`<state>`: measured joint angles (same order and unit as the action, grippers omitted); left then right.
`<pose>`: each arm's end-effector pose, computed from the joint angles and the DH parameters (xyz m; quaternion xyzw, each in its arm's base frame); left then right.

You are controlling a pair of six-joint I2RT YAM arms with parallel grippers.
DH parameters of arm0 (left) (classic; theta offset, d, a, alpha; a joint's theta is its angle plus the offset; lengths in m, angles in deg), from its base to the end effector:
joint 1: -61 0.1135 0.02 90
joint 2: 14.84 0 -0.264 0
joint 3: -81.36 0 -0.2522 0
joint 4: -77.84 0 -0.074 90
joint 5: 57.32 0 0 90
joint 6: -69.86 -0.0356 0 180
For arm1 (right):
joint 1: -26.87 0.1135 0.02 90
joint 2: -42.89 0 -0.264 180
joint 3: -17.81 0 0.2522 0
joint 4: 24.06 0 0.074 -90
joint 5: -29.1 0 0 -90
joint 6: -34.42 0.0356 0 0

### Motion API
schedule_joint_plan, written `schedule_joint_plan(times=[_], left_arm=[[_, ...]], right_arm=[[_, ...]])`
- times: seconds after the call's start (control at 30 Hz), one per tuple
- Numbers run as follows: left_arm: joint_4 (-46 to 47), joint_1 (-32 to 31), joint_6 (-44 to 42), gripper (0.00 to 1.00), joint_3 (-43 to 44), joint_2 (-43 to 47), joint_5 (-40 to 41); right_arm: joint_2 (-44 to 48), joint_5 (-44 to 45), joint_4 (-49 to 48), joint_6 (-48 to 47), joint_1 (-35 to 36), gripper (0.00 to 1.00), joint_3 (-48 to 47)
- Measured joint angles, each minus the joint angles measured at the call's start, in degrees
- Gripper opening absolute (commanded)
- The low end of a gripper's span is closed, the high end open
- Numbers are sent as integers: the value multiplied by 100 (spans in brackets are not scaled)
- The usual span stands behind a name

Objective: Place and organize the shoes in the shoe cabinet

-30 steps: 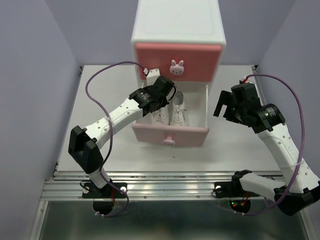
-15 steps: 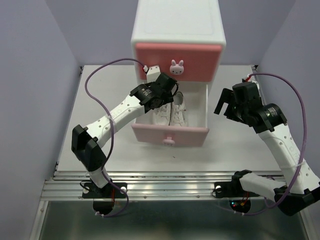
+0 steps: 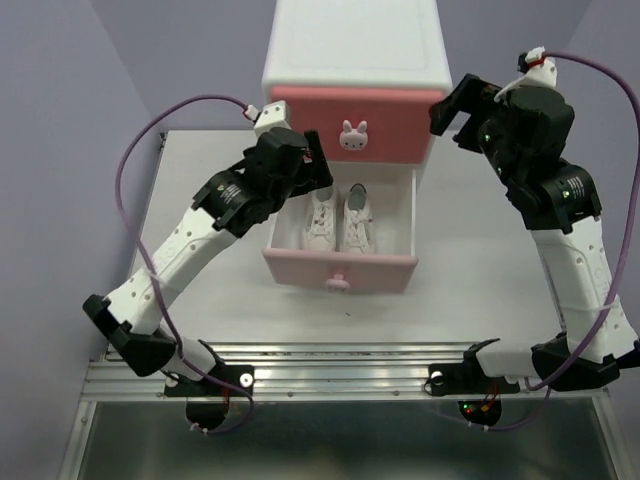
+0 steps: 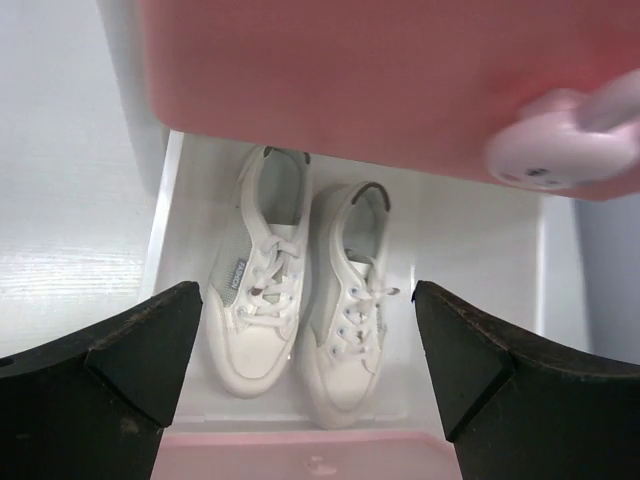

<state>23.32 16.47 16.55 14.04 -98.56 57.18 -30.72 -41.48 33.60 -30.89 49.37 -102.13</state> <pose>0.2298 -0.2053 0.4521 -0.0563 0.8325 -0.2029 0.5124 0.2125 0.0752 0.5281 0.1215 0.7602 0.1305 0.6248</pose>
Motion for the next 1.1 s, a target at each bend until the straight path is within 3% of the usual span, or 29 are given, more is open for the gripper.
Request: schedule_joint_plan(times=[0.2, 0.4, 0.5, 0.7, 0.87, 1.1], left_arm=[[-131, 2, -111, 99, 94, 984, -306], [-417, -15, -129, 99, 94, 1381, -868], [-529, -140, -160, 99, 94, 1370, -1128], [-699, -1071, -2, 99, -164, 1419, -1423], [-1246, -2039, 496, 98, -922, 1805, -1504], [-1132, -2846, 1040, 98, -2444, 2400, -1475]], right_arm=[[-745, -841, -1008, -459, 0, 100, -1357], [-2065, -1869, -1908, -772, 0, 100, -2942], [-2452, -2061, -2068, -767, 0, 100, -3021], [-3198, -2225, -2109, -863, 0, 100, -3075], [-3099, -2197, -2057, -892, -4, 100, -2916], [-2896, -2199, -2275, -1147, -2, 100, -2522]])
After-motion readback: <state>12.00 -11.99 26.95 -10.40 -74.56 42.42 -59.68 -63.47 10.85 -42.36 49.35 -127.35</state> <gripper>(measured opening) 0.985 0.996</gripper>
